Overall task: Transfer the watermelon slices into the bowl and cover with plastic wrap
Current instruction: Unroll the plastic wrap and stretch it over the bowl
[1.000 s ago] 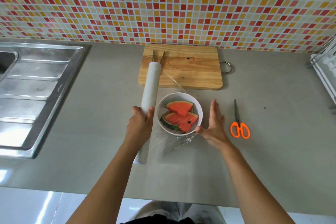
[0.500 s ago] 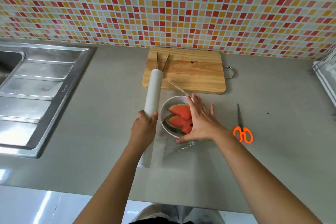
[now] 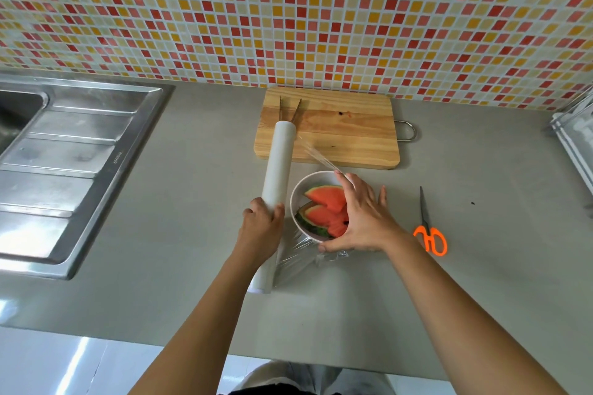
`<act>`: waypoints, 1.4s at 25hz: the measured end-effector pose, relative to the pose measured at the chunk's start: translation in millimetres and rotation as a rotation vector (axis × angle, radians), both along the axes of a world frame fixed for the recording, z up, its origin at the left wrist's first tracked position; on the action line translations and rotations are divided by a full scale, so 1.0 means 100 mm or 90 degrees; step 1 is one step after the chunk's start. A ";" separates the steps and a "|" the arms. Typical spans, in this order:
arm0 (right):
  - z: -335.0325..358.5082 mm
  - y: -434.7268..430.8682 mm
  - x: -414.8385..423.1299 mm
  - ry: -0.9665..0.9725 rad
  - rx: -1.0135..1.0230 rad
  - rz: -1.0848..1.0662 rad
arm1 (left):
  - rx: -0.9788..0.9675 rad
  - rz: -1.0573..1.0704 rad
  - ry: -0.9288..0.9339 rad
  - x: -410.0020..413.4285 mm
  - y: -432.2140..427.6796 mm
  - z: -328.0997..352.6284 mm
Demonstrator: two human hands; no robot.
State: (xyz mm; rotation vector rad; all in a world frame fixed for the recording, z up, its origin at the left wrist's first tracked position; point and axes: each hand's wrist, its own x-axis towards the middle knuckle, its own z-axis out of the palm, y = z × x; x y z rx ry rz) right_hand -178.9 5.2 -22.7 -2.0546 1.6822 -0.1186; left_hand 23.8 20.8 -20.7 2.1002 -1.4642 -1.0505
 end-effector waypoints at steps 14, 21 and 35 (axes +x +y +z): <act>0.01 0.00 -0.24 -0.012 0.024 -0.005 | -0.009 0.041 0.061 -0.03 0.04 -0.16; -0.08 0.02 -0.31 -0.132 0.008 -0.004 | -0.081 -0.035 0.021 0.09 0.13 -0.31; -0.47 0.31 -0.47 -0.180 -0.050 -0.171 | -0.117 -0.040 0.062 0.14 0.11 -0.44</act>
